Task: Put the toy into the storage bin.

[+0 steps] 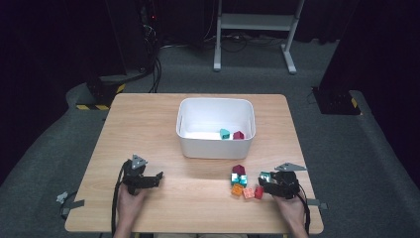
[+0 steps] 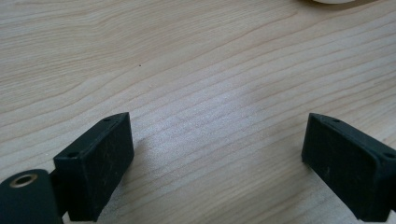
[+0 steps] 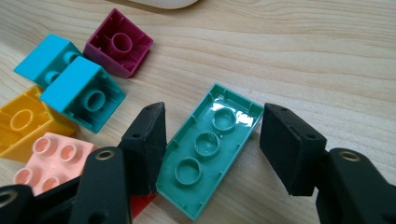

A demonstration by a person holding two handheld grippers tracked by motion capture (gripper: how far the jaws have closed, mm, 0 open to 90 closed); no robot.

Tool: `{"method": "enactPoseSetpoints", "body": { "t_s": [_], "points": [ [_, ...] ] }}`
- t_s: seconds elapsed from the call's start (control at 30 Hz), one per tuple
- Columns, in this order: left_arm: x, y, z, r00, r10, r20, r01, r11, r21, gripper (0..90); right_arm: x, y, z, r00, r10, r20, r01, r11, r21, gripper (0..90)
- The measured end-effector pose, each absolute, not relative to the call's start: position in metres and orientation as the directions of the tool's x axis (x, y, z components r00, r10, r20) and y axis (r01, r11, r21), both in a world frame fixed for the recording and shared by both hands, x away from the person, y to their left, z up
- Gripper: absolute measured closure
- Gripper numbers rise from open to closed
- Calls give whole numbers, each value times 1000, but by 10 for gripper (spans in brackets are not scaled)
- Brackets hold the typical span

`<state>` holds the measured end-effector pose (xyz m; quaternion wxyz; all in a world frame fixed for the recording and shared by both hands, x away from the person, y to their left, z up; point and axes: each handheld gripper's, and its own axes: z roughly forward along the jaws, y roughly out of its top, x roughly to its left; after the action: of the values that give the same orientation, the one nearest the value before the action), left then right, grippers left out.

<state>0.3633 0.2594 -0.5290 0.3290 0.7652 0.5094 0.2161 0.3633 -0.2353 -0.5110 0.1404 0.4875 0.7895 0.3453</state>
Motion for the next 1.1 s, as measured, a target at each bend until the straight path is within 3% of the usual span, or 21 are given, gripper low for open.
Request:
{"method": "enactPoseSetpoints", "body": {
  "t_s": [0.63,1.1],
  "points": [
    [363,259,-529,388,922,-4,637,-265,724,94,372,-232,-514,-486,873,45,654,329,681,572],
    [363,259,-529,387,922,-6,637,-263,725,94,375,-226,-505,-508,861,32,631,346,694,588]
  ]
}}
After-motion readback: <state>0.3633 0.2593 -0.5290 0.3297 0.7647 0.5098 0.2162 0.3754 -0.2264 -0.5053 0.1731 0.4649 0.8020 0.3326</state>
